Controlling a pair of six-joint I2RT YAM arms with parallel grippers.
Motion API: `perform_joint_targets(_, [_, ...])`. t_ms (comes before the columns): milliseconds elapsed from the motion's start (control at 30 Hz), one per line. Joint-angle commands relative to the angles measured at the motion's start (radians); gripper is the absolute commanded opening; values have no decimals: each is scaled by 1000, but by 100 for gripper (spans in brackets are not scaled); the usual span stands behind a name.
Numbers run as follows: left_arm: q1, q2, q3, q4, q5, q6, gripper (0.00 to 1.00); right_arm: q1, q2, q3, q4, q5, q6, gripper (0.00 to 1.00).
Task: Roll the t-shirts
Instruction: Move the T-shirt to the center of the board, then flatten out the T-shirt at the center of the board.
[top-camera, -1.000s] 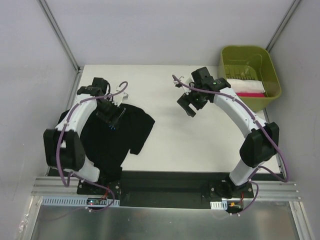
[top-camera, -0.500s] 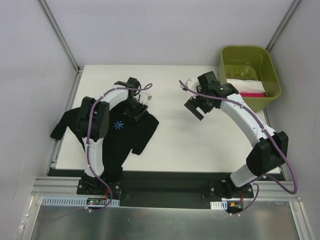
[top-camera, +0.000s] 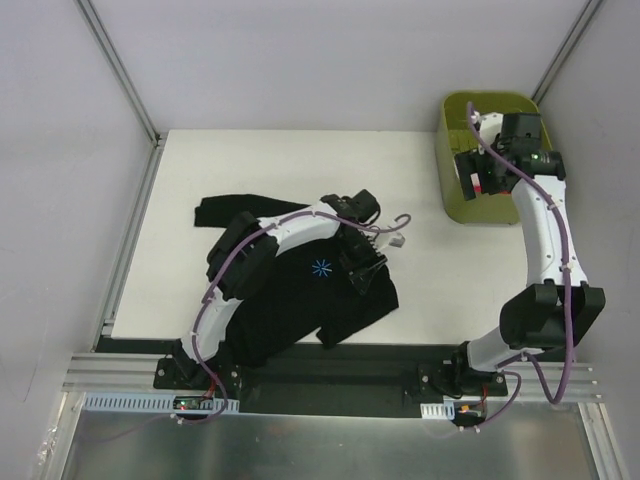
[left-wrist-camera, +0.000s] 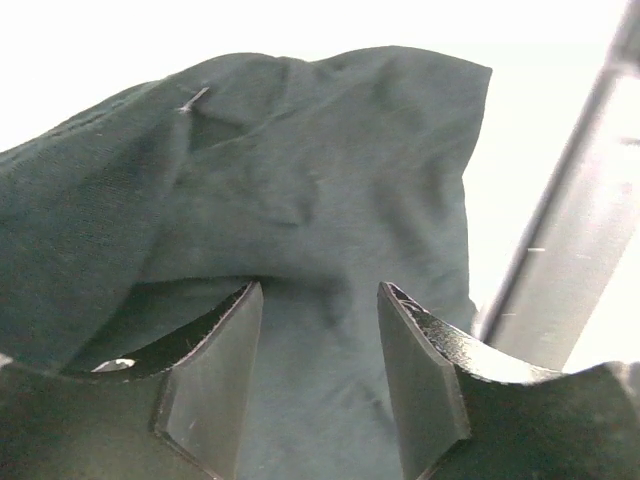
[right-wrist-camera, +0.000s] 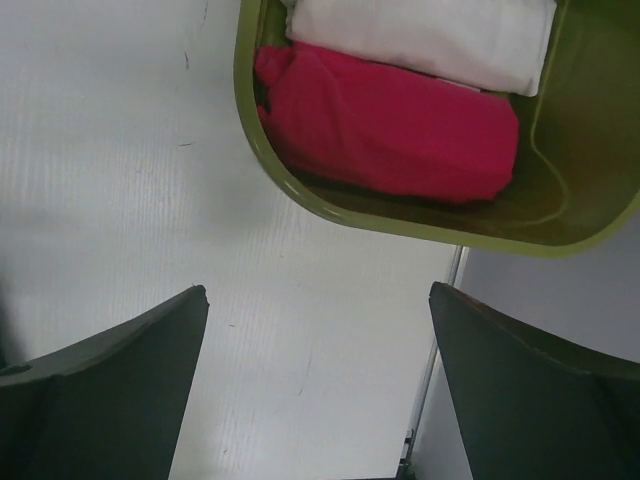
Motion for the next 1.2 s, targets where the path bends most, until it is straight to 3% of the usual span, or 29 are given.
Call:
perform_joint_targets(0, [-39, -199, 7, 23, 65, 11, 51, -44, 59, 106, -39, -180, 46, 96])
perform_joint_targets(33, [-34, -244, 13, 22, -79, 9, 53, -42, 88, 122, -42, -206, 38, 96])
perform_joint_targets(67, [-20, -293, 10, 16, -132, 14, 56, -38, 99, 150, -39, -266, 35, 96])
perform_joint_targets(167, [82, -482, -51, -26, -225, 34, 63, 11, 129, 167, -7, -390, -4, 98])
perform_joint_targets(233, [162, -593, -87, -75, -282, 2, 72, 109, 129, 163, 25, -377, -40, 99])
perform_joint_targets(400, [520, -795, -284, -179, -211, -112, 72, 346, 103, 57, 64, -296, -257, 95])
perform_joint_targets(600, [759, -894, -577, -172, -129, -194, 67, 561, 190, 5, 30, -254, -364, 86])
perform_joint_targets(733, [838, -920, -742, -100, -26, -265, 66, 654, 315, 40, 53, -211, -408, 82])
perform_joint_targets(967, [909, -914, -762, -87, -114, -250, 68, 711, 520, 205, 73, -197, -468, 73])
perform_joint_targets(1167, [916, -874, -747, -90, -125, -248, 68, 757, 603, 198, 130, -174, -526, 72])
